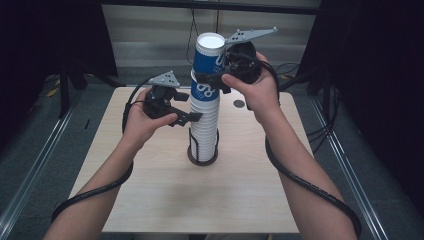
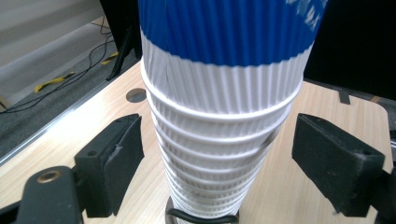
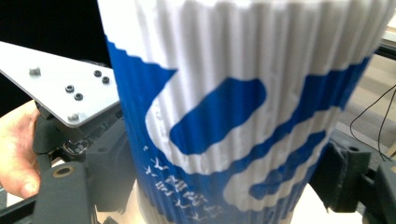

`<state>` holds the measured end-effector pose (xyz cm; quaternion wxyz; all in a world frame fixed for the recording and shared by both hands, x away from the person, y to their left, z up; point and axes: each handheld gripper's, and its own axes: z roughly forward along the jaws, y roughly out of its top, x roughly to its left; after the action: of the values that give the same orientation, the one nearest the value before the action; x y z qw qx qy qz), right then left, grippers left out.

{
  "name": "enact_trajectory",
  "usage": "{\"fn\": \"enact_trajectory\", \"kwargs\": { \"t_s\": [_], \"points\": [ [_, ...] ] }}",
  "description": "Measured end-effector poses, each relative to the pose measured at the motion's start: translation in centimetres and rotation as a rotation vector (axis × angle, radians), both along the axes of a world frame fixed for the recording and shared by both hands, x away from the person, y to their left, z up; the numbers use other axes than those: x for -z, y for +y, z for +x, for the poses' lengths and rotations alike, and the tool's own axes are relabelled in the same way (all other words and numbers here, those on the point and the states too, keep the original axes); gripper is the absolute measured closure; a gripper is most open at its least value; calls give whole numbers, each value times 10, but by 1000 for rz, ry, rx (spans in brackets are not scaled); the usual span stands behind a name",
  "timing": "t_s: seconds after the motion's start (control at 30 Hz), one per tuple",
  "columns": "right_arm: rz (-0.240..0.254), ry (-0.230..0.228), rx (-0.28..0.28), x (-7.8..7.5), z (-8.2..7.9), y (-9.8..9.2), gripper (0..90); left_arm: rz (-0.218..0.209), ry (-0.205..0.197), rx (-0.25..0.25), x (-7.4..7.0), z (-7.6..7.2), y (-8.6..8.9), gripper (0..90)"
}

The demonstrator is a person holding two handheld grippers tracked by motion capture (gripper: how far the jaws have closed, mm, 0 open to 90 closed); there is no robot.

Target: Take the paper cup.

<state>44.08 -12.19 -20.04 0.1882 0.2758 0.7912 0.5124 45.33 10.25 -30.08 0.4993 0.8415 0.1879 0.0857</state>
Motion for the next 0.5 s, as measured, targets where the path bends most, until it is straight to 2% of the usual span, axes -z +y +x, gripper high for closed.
{"fn": "enact_trajectory", "kwargs": {
  "t_s": [0.5],
  "points": [
    [-3, -14, -13, -8, -4, -4, 202, 11, -1, -2, 4, -1, 5, 164]
  ]
}}
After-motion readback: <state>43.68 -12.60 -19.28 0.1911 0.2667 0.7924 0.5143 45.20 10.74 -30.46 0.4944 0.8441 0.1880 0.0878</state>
